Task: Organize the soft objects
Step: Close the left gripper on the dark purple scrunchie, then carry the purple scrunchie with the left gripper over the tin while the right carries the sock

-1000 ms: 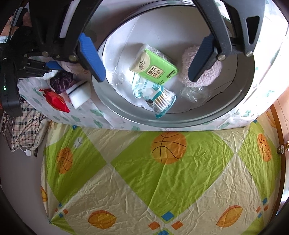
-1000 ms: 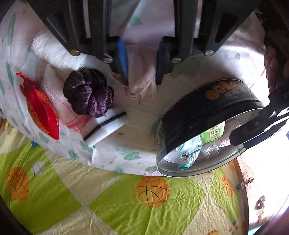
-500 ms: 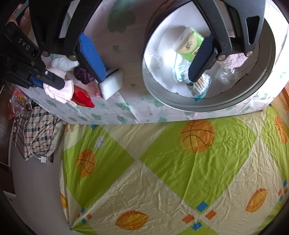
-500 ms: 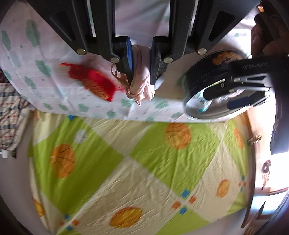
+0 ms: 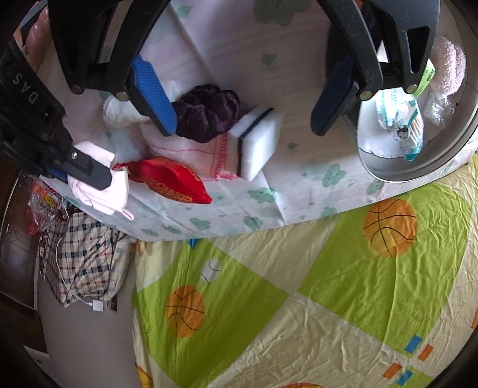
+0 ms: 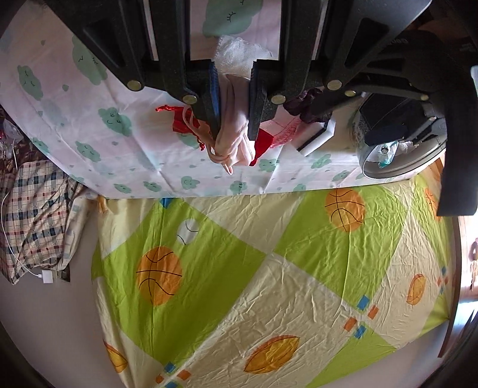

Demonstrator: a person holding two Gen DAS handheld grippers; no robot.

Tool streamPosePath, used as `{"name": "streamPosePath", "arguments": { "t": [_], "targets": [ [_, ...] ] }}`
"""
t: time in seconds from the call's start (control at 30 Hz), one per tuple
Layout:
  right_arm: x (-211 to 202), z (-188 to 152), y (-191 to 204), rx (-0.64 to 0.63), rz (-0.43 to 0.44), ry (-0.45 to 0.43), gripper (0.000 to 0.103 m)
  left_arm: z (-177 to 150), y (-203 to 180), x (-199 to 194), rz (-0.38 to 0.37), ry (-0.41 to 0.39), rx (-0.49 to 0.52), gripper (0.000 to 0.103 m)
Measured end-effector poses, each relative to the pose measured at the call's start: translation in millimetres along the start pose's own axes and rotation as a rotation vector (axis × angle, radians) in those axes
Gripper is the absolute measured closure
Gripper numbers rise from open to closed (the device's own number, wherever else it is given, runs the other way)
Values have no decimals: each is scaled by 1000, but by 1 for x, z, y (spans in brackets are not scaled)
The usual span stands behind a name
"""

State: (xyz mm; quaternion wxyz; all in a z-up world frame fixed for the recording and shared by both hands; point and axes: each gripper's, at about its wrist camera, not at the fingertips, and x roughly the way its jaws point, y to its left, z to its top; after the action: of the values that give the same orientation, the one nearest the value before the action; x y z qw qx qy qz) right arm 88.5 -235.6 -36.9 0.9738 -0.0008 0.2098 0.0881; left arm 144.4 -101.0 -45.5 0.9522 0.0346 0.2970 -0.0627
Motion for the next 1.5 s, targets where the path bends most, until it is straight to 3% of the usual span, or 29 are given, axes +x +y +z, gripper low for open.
{"name": "streamPosePath", "arguments": {
  "t": [0.3,0.37,0.43,0.57,1.1,1.5],
  "targets": [
    [1,0,-1,12,-13,4,85,-1,-15,22,-34,88,28,24],
    [2,0,-1,12,-14,6,85,-1,-18,27,-46,112,41,45],
    [3,0,-2,16,-15,11,85,-1,-22,30,-80,130,57,59],
    [2,-1,-2,17,-21,4,85,-1,-21,25,-107,113,47,76],
    [-13,-1,1,5,-24,-73,85,-1,-10,-21,-93,-154,11,77],
    [-21,-2,2,7,-29,-119,85,-8,2,-42,-50,-241,-30,77]
  ]
}}
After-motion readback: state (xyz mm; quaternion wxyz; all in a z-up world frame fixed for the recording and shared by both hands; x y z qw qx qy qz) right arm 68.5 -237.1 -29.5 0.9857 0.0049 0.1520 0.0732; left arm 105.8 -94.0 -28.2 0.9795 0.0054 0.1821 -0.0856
